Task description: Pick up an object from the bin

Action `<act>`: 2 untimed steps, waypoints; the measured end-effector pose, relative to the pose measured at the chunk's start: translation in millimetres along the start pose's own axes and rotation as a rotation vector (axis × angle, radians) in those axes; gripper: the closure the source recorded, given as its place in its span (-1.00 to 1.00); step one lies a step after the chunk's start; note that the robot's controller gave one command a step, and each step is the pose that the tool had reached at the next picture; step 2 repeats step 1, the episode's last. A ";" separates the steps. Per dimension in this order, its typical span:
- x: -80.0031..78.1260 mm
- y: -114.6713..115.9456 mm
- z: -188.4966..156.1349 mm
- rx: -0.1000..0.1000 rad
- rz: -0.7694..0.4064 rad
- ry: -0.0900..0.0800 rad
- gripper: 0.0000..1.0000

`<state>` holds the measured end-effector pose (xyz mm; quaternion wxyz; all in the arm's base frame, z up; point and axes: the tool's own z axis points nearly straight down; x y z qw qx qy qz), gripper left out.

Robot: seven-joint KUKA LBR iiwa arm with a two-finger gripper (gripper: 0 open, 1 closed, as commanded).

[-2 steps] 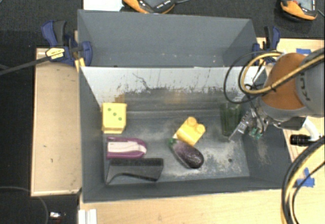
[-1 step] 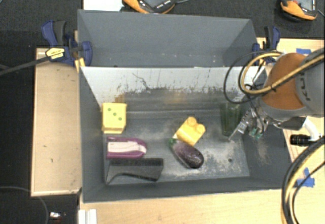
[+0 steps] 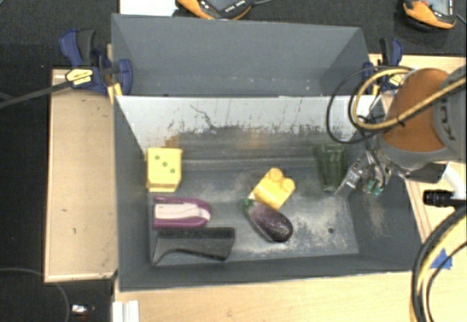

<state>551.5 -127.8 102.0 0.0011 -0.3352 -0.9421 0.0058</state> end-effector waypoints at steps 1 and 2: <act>-0.9 -0.6 -28.7 0.000 -0.003 -0.002 1.00; -0.9 -0.6 -28.7 0.000 -0.003 -0.002 1.00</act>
Offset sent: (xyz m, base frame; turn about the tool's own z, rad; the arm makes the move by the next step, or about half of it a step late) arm 0.0010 -0.0003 0.0977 -0.0026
